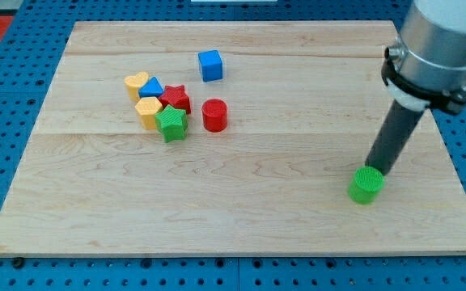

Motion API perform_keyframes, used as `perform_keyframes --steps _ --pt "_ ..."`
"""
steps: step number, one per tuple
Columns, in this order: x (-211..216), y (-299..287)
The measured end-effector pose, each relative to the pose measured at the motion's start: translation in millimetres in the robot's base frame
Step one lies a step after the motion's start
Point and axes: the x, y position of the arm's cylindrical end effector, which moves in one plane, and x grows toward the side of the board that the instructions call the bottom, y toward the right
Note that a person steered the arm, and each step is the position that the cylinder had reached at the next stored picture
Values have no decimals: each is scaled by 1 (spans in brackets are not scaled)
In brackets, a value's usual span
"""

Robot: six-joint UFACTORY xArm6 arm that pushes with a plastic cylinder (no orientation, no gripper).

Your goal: Push the green circle a bit right

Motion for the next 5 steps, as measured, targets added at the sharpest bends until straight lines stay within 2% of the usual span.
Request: perform_keyframes --steps 1,2,3,5 --pt "10 0" --pt "-15 -6" --pt "-30 -42" --pt "23 -58"
